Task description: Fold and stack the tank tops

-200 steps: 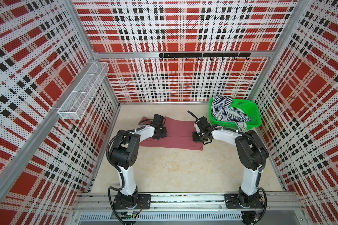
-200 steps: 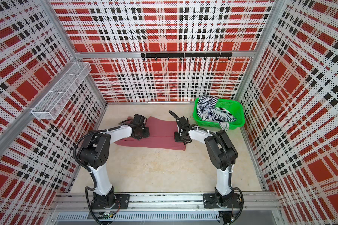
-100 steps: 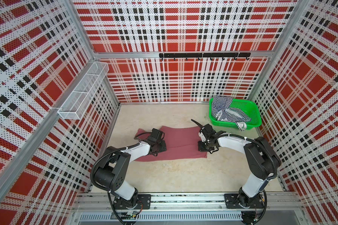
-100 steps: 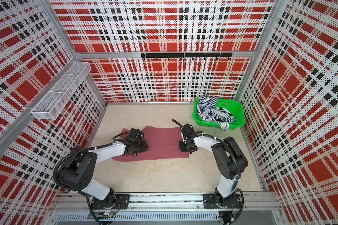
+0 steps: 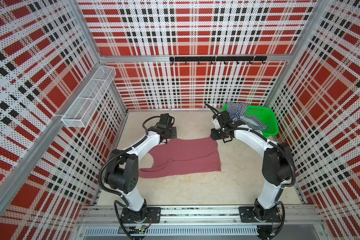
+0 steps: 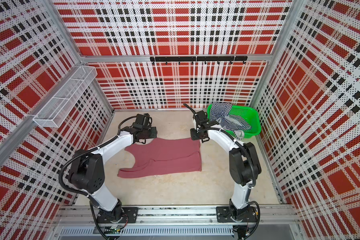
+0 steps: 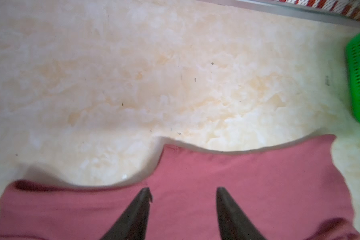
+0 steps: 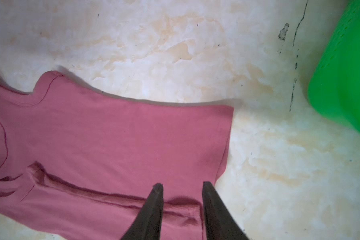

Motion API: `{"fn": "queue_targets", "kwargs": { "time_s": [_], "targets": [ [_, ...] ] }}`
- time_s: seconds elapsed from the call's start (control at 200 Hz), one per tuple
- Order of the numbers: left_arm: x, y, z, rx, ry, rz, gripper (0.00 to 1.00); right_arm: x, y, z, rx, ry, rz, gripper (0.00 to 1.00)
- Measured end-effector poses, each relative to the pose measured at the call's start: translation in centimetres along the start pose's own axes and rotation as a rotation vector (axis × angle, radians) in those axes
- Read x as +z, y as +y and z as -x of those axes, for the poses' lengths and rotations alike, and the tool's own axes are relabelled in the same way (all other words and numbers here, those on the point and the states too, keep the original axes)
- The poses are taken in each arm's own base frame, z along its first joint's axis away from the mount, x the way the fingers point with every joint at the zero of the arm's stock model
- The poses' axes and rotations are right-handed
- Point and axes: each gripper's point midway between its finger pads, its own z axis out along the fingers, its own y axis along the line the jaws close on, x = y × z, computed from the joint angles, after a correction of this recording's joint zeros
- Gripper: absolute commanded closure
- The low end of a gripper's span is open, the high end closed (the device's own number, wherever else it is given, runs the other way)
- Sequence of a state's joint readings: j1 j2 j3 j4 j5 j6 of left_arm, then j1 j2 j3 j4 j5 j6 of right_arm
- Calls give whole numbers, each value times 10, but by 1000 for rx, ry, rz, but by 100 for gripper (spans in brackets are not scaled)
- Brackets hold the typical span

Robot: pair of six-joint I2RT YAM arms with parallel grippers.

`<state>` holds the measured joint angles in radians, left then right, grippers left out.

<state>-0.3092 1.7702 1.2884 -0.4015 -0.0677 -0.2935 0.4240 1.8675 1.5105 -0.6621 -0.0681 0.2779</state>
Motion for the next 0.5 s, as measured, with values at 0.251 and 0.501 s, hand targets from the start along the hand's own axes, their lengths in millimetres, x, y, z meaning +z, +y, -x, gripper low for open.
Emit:
{"fn": "queue_targets", "kwargs": {
  "time_s": [0.251,0.501],
  "targets": [
    [67,23,-34,25,125,35,37,30,-12,-1,7,43,-37,63],
    [83,14,-38,13,119,-11,43,36,-19,6,30,11,-41,63]
  ]
}}
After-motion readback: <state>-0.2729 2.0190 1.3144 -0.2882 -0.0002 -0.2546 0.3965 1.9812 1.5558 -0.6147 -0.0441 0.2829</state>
